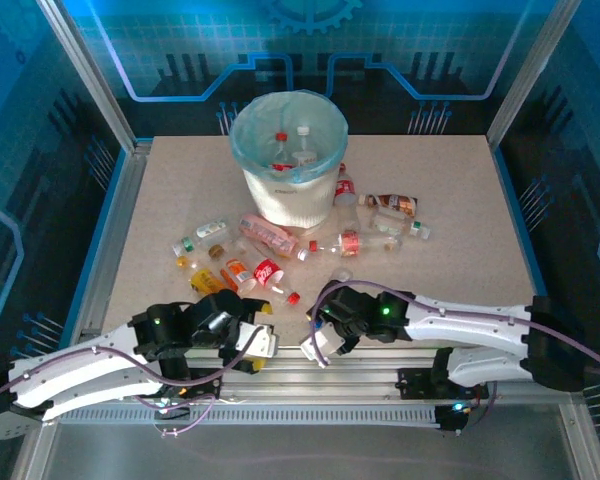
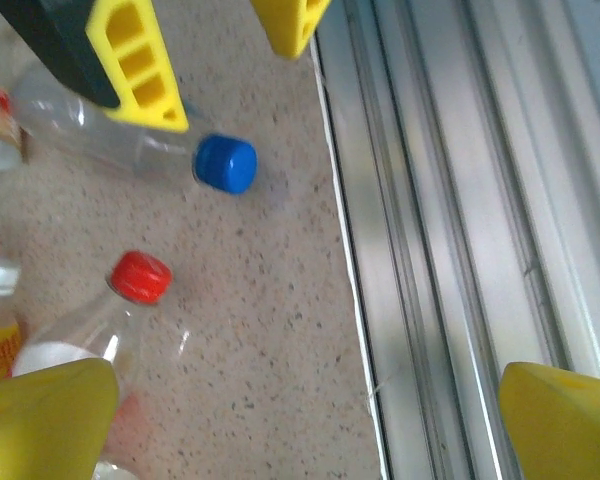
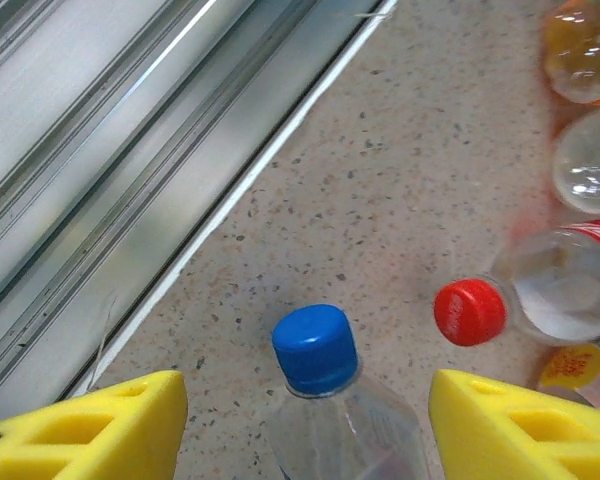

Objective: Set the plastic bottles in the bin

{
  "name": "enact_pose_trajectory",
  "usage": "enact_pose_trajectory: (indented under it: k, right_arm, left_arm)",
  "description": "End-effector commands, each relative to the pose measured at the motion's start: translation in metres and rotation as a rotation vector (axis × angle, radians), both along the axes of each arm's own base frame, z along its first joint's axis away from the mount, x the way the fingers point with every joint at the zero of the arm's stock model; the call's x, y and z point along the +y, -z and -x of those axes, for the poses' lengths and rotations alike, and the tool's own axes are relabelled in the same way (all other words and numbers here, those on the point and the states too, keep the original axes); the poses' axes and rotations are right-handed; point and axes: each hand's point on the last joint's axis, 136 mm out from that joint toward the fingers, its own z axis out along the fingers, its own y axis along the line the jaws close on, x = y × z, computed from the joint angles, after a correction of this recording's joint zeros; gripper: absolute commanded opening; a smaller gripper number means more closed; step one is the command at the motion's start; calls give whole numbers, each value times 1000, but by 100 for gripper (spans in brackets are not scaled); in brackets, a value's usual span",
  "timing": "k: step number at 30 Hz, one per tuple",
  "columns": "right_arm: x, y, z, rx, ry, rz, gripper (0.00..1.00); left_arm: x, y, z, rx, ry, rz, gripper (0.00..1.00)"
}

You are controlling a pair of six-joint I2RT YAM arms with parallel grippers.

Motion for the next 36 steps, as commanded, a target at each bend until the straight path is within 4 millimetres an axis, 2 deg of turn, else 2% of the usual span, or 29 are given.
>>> enact_pose_trajectory:
  k: [1, 7, 17, 20, 21, 23, 28, 36]
  right_arm:
    - [16, -7, -9, -14, -36, -32, 63]
    - [26, 4, -19, -15, -40, 12, 58]
    - [31, 22, -35, -55, -81, 106, 55]
    - [20, 34, -31, -33, -119, 175, 55]
    - [25, 28, -33, -41, -126, 169, 55]
    - [25, 29, -34, -39, -128, 176, 56]
    - [21, 39, -35, -47, -140, 202, 62]
    - [22, 50, -40, -33, -105, 218, 51]
  left_arm:
    - [2, -2, -24, -108, -82, -2, 99]
    - [9, -18, -60, -226, -244, 32, 99]
    - [23, -23, -86, -244, -400, 46, 99]
    - [25, -23, -89, -238, -425, 53, 99]
    - [26, -23, -90, -235, -432, 55, 99]
    - [25, -23, -90, -230, -432, 61, 99]
    - [24, -23, -90, -217, -435, 80, 99]
    - [23, -22, -89, -211, -434, 89, 99]
